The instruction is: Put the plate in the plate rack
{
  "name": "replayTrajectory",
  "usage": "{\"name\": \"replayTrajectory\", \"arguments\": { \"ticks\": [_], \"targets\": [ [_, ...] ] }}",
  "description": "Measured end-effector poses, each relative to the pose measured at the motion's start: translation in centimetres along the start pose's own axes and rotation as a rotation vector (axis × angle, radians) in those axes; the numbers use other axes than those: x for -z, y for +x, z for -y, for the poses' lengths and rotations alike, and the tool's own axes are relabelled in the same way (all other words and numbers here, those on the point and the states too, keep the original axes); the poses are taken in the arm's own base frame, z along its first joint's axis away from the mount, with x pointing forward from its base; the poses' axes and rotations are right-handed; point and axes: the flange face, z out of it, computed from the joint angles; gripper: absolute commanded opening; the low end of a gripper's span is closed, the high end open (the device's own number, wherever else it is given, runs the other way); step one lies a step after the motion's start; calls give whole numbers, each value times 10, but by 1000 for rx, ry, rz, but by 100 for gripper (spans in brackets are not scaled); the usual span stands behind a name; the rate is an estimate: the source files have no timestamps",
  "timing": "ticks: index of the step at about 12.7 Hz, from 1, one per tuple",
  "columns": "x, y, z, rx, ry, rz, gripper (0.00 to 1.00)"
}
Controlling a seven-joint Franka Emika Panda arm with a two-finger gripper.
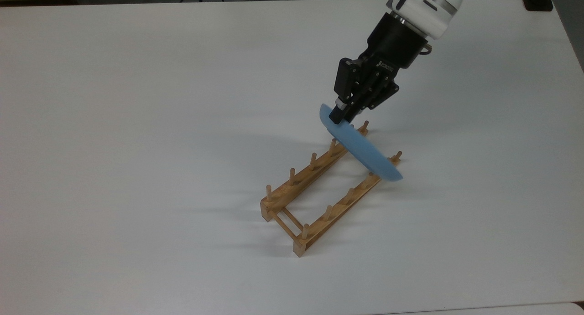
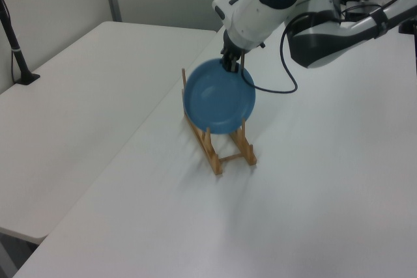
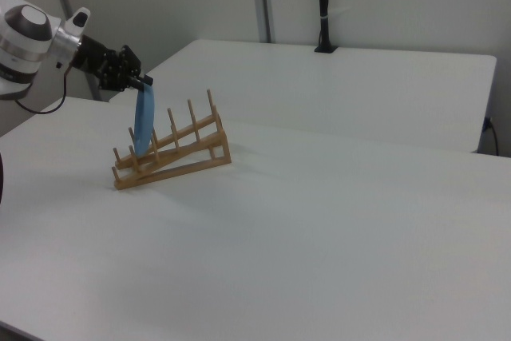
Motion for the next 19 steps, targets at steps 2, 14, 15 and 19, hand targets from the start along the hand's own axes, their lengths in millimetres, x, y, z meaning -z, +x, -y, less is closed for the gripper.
{"name": "replayTrajectory", "arguments": {
  "ticks": [2, 14, 15, 19],
  "targets": [
    [-2, 0, 9, -38, 4, 3, 100],
    [1, -31, -68, -462, 606, 344, 100],
    [-11, -51, -106, -460, 628, 412, 100],
    [-46, -124, -201, -438, 670, 531, 100]
  ]
}}
